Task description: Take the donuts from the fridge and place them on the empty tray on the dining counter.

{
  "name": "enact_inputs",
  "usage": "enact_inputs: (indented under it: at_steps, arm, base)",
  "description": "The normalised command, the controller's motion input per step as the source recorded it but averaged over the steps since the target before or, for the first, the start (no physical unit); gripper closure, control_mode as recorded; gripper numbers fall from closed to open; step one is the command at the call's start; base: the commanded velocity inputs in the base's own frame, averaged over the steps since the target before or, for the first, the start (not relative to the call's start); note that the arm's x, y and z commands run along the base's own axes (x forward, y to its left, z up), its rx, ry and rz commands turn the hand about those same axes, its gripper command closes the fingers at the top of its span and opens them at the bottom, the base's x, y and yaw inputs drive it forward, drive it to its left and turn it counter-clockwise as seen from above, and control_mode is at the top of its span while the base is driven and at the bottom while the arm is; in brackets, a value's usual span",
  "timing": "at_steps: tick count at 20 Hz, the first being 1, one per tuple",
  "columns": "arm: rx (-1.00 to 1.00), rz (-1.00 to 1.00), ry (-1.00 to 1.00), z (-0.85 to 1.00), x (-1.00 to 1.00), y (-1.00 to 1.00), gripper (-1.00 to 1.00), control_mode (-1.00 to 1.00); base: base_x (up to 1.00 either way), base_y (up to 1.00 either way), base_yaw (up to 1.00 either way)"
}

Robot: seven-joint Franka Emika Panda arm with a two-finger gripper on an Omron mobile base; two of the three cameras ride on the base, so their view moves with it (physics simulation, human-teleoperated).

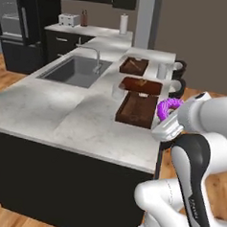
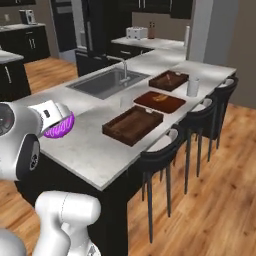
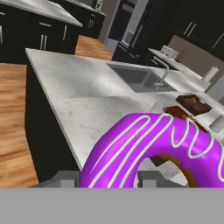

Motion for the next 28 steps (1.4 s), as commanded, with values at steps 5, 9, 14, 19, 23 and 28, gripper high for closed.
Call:
enact_inputs:
  at_steps: [5,9,14,19,23,28]
  arm:
    - [0.0,0.0,0.0,0.0,0.0,0.0,1.0,1.0]
    - [0.0,0.0,0.0,0.0,0.0,0.0,1.0,1.0]
    - [0.0,0.0,0.0,0.0,0.0,0.0,1.0,1.0]
    - [0.0,0.0,0.0,0.0,0.0,0.0,1.0,1.0]
    - [0.0,0.0,0.0,0.0,0.0,0.0,1.0,1.0]
    - [0.0,0.0,0.0,0.0,0.0,0.0,1.0,1.0]
  base:
    - [0.18,-1.0,0.13]
    - [0.97,-0.95,0.26]
    - [1.0,-0.62,0.37]
    - [1.0,-0.42,0.39]
    - [1.0,-0.79,0.42]
    - [1.0,-0.99,0.4]
